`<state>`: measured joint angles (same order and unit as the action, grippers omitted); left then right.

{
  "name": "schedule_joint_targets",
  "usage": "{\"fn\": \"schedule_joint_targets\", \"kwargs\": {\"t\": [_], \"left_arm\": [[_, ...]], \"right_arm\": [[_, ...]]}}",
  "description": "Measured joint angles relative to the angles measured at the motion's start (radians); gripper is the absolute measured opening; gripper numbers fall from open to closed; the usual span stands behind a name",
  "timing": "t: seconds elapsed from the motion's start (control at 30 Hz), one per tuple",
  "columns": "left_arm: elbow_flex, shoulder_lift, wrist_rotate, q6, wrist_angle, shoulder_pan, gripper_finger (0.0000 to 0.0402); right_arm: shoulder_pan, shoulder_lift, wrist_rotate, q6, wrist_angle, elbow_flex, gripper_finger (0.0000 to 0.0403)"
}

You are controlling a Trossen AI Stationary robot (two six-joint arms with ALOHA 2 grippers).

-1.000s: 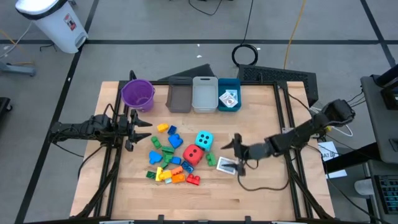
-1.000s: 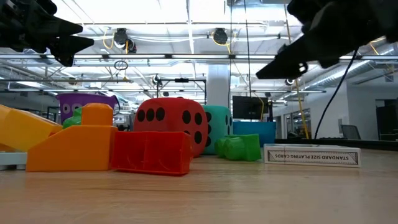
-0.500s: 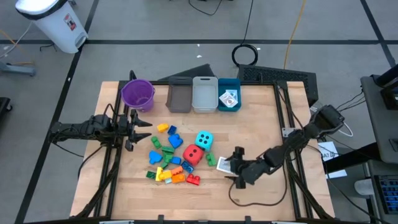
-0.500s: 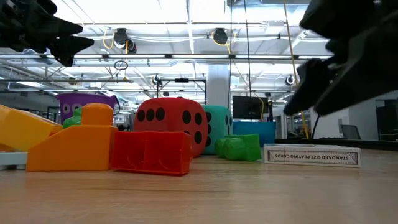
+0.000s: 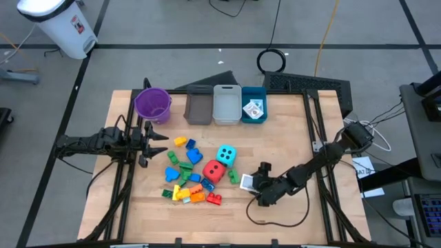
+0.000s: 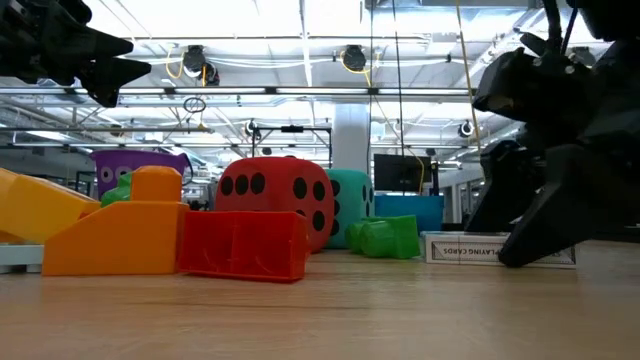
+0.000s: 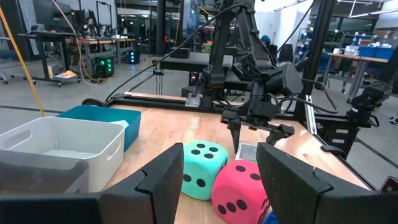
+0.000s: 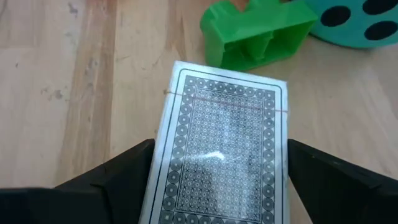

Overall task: Pick & Place Toys
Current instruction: Put the black deck of cards into the blue bin

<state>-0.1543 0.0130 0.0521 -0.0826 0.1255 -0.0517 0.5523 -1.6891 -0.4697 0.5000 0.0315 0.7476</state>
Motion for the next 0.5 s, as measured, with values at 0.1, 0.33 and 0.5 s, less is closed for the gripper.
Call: {"fn": "schedule_joint_targets", "kwargs": {"t": [0.1,0.33,0.5], "left_arm": [[0.000,0.000,0.000,0.000,0.000,0.000,0.0209],[0.000,0.000,0.000,0.000,-0.001,0.000,0.0209],[0.000,0.000,0.000,0.000,0.000,0.000,0.0209]], "right_arm": [[-0.025,-0.005,0.034,0.020,-0.001,0.001,0.0329],[-0.083,-0.005,0.182,0.014,-0.002,0.001,0.0312],[-0.117,0.017,0.229,-0.080,-0.002,0.000,0.0282]]}}
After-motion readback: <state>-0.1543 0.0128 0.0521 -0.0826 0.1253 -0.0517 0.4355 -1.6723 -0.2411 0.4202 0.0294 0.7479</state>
